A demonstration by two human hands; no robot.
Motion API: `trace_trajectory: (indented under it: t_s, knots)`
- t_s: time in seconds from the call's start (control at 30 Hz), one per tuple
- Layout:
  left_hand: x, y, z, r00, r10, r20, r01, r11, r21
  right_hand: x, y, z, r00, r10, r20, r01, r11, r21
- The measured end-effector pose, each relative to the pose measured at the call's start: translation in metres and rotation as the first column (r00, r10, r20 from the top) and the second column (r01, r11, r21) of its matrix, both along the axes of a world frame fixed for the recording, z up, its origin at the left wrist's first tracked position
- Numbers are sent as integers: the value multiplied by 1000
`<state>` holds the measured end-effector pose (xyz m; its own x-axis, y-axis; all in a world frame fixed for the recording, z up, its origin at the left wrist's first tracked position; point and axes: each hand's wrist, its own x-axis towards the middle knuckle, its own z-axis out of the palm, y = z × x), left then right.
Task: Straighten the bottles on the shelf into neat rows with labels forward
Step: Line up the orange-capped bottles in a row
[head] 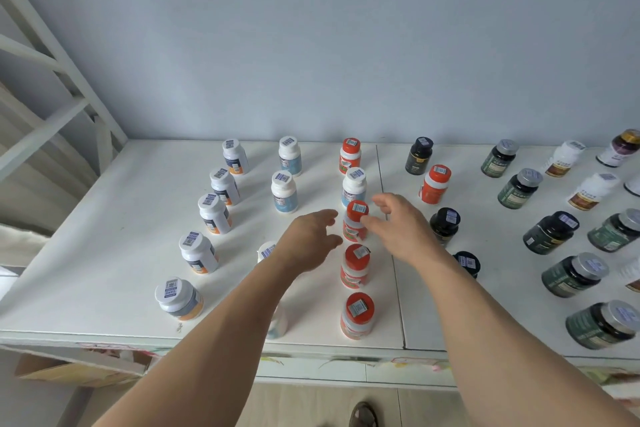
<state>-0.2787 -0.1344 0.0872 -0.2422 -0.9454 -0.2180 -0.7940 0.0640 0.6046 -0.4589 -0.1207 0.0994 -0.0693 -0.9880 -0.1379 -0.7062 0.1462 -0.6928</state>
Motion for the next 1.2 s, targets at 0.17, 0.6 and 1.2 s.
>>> trace_trajectory:
  t_s: [0.17, 0.6, 1.2]
  knots:
    - [-14, -19, 0, 999, 20, 45, -21, 1000, 7, 0, -27, -10, 990, 139, -23, -135, 984, 117]
    - [-17, -43, -7, 998, -22, -64, 34, 979, 199, -10, -47, 1, 996, 78, 40, -80, 995, 64]
    - [-3, -50, -7, 895, 40, -445, 147, 914, 378, 0, -54, 21, 999, 31, 26, -32, 998, 58]
